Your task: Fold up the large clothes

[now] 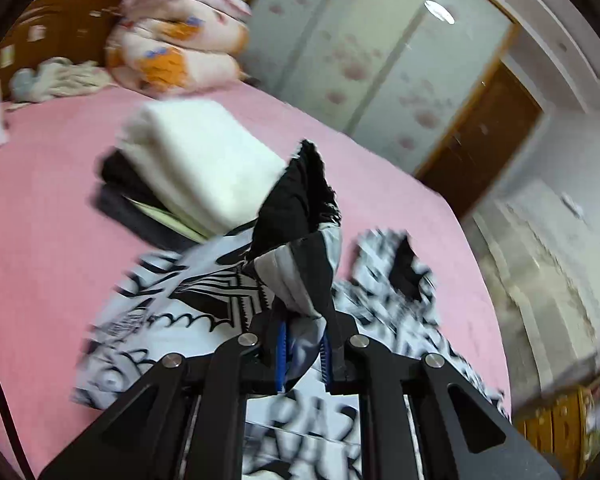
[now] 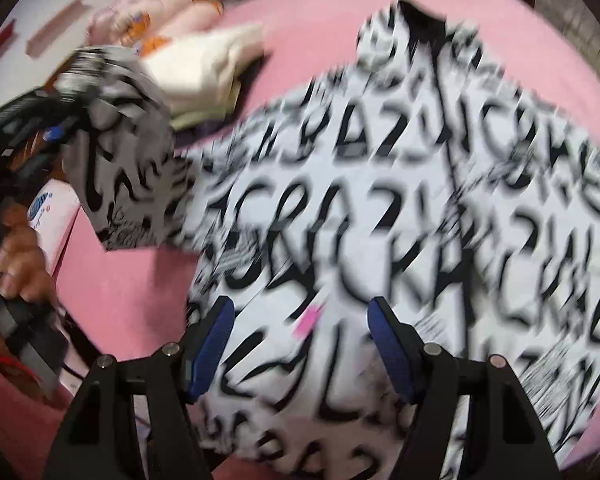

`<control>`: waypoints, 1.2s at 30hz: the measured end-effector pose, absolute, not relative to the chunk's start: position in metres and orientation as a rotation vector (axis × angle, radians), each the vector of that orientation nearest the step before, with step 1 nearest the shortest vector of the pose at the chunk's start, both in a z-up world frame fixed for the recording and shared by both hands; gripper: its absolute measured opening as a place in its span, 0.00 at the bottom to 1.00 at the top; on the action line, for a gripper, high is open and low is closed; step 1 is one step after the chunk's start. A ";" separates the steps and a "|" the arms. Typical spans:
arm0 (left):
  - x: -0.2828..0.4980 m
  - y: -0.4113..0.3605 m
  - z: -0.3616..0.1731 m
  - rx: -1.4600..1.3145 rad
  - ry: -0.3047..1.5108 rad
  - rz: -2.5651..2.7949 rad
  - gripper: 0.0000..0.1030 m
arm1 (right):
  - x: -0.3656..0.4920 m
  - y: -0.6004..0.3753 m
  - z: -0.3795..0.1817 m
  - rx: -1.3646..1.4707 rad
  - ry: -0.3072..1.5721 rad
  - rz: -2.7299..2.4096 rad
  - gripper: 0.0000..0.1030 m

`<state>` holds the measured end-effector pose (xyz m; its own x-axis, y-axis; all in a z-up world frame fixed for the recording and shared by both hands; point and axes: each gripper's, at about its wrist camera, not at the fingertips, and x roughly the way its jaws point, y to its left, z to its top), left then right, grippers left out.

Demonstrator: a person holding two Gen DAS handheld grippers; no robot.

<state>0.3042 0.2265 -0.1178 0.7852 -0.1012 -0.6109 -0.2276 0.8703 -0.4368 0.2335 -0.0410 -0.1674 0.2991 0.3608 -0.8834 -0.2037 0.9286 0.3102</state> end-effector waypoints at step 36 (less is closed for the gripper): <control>0.242 0.290 -0.266 -0.431 1.355 0.419 0.78 | 0.359 -0.124 -0.297 0.594 1.403 0.097 0.50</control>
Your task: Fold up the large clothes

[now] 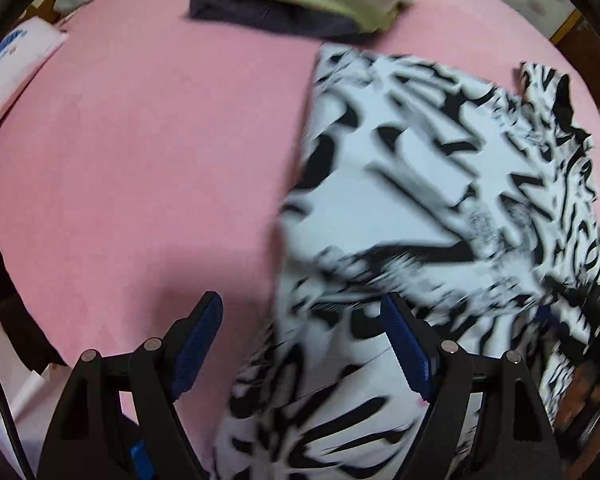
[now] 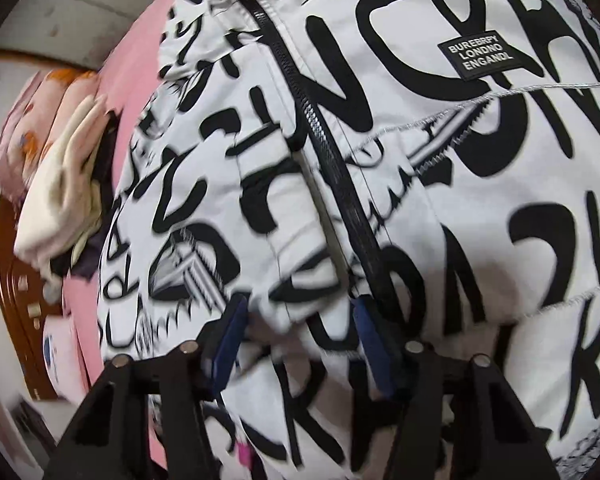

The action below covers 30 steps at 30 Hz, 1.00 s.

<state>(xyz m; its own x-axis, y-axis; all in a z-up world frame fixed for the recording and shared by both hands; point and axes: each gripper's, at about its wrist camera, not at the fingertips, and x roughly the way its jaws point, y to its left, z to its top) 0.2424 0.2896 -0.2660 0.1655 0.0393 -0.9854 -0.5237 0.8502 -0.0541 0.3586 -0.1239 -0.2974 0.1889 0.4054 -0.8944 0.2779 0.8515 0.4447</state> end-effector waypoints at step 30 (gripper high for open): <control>0.235 0.309 -0.318 -0.474 1.237 0.332 0.20 | 0.364 -0.212 -0.216 0.503 1.064 -0.085 0.08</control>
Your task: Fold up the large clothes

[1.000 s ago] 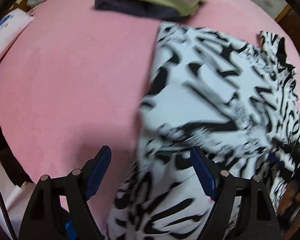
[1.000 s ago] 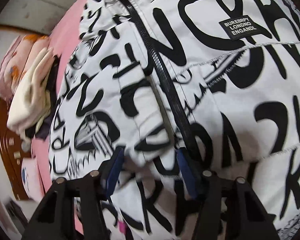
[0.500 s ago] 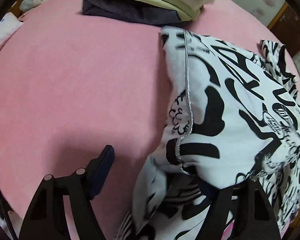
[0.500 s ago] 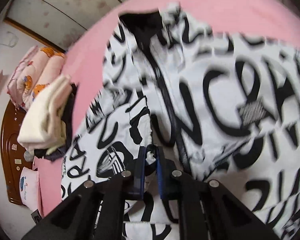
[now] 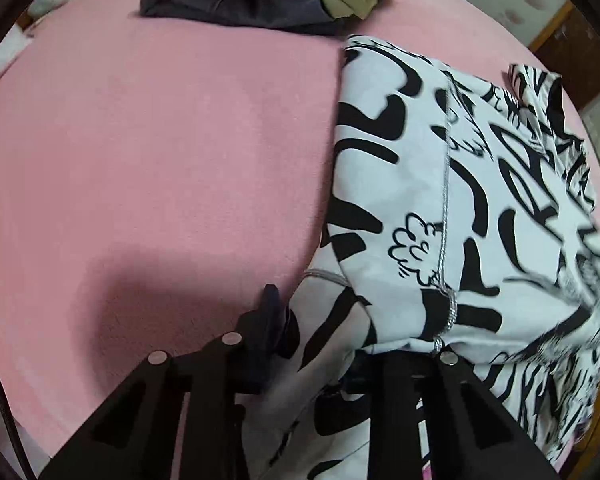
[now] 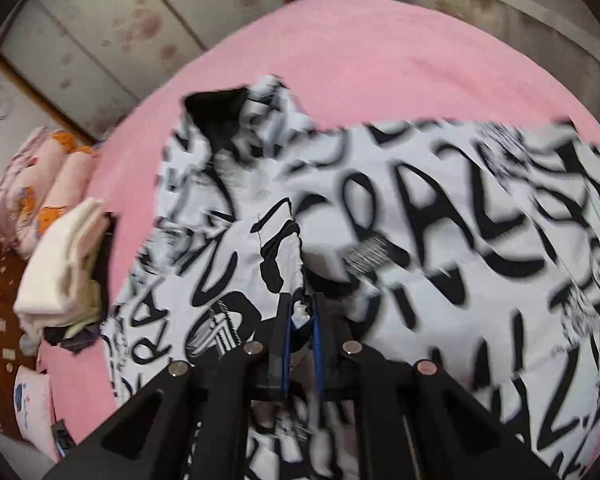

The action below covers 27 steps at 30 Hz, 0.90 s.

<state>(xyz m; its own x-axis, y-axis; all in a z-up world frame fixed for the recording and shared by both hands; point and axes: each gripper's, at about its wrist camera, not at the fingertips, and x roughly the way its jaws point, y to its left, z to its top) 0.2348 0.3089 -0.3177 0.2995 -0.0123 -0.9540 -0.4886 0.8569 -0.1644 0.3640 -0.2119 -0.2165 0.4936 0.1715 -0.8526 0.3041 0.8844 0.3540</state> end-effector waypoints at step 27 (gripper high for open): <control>0.227 0.260 -0.281 -0.255 1.342 0.364 0.19 | 0.336 -0.247 -0.267 0.414 1.131 -0.253 0.14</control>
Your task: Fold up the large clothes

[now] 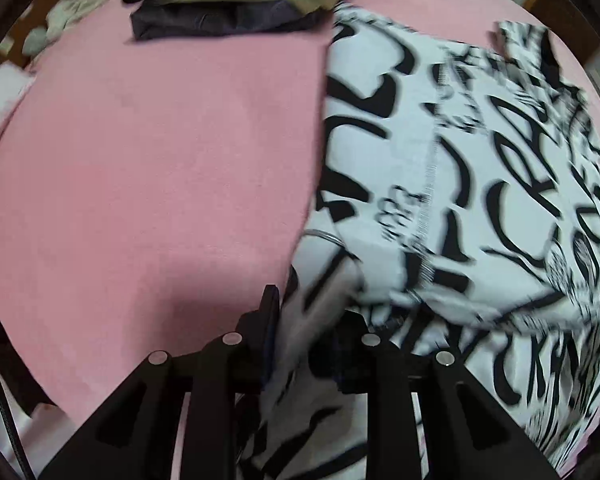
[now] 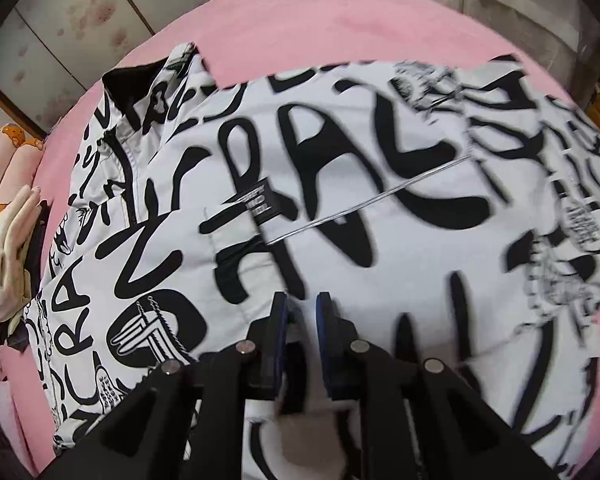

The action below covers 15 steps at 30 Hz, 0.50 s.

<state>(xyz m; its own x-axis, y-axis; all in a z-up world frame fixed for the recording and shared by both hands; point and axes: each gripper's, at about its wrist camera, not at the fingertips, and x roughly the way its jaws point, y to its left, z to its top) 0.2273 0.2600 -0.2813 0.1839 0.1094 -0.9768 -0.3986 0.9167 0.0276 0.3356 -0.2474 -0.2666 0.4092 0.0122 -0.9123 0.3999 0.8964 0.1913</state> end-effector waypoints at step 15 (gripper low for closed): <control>0.269 0.176 -0.225 -0.317 1.278 0.057 0.11 | 0.312 -0.126 -0.244 0.408 1.150 0.328 0.13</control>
